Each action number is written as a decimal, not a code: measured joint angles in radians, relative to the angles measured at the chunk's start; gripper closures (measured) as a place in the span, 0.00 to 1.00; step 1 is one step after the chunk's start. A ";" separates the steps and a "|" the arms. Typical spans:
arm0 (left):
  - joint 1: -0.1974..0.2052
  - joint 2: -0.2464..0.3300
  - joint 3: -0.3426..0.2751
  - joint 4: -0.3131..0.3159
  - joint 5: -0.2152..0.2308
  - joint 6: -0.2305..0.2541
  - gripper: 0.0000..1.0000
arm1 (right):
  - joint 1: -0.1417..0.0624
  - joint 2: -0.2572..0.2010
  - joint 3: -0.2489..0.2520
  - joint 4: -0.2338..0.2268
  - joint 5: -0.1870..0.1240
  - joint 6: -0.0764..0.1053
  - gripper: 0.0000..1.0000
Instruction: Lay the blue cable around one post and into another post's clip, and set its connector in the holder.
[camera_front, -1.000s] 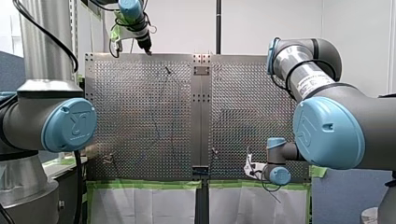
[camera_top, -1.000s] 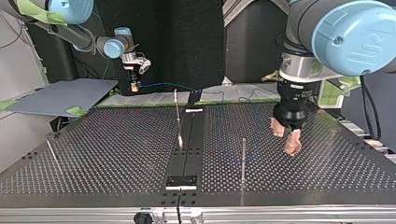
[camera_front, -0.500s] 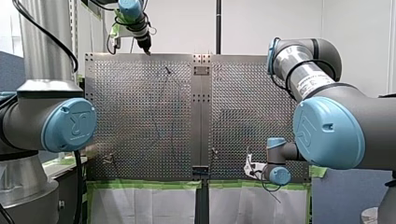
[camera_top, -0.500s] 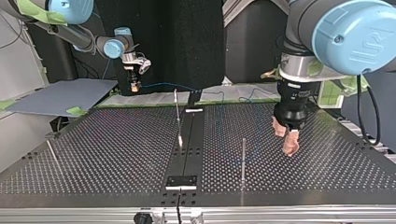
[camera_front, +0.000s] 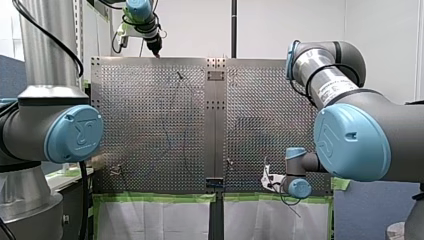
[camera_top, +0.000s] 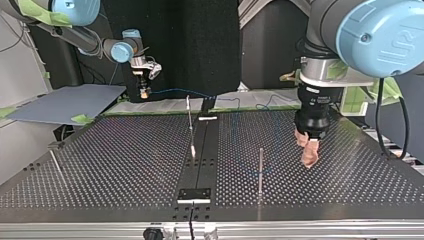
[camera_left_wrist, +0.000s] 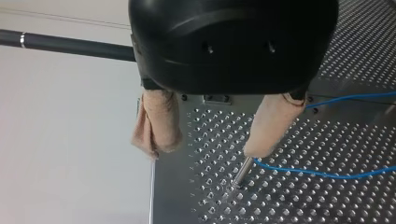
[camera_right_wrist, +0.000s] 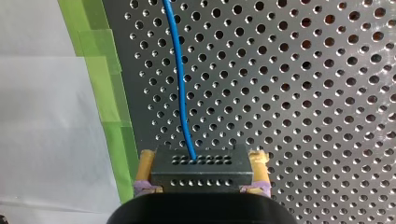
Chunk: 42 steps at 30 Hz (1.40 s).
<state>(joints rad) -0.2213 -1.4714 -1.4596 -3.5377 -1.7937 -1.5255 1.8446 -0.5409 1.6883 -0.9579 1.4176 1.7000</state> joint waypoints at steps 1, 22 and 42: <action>0.000 0.000 0.000 0.000 0.001 0.008 0.00 | 0.000 0.000 0.000 0.000 0.000 0.000 1.00; -0.012 0.001 0.000 0.000 0.029 0.219 0.00 | 0.000 0.000 0.000 -0.001 0.000 0.000 1.00; -0.017 0.005 0.000 0.000 0.028 0.220 0.00 | 0.000 0.000 -0.002 -0.001 0.000 -0.009 1.00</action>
<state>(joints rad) -0.2380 -1.4659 -1.4599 -3.5375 -1.7654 -1.3050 1.8449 -0.5409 1.6866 -0.9589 1.4176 1.6906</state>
